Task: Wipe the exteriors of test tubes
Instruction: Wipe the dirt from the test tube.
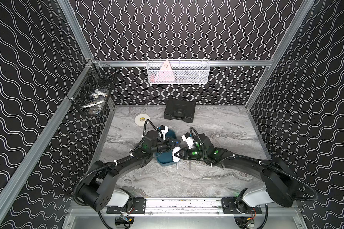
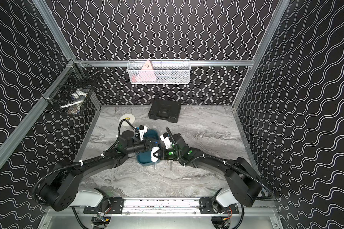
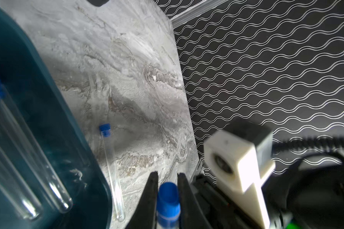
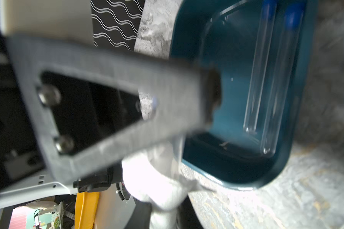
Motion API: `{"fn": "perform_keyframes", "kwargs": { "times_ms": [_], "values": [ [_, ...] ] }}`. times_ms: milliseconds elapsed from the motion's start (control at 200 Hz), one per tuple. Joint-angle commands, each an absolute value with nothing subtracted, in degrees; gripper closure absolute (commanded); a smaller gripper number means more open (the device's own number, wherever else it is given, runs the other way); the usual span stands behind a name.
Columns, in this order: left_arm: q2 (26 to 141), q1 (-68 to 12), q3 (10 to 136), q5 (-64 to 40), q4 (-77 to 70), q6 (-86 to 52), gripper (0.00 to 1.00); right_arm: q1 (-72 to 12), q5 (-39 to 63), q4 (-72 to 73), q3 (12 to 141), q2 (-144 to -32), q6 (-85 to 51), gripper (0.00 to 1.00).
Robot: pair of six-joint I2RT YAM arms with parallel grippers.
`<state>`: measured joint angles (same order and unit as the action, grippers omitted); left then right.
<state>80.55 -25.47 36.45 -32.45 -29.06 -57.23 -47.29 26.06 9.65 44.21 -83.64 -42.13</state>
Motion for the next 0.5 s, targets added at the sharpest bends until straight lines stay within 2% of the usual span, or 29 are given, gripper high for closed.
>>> {"fn": "perform_keyframes", "kwargs": {
  "times_ms": [0, 310, 495],
  "values": [
    [80.97, -25.19, 36.82, -33.13, -35.41, -60.03, 0.87, -50.19, 27.33, 12.71, 41.16, -82.5, -44.27, 0.84],
    [80.75, -24.87, 36.73, -33.22, -35.02, -59.94, 0.87, -50.34, 25.93, 7.85, 45.23, -83.46, -40.32, 0.84],
    [79.79, -24.87, 36.3, -33.22, -34.26, -59.77, 0.86, -43.42, 30.69, 9.94, 51.09, -87.18, -39.72, 0.84]
  ]
}}
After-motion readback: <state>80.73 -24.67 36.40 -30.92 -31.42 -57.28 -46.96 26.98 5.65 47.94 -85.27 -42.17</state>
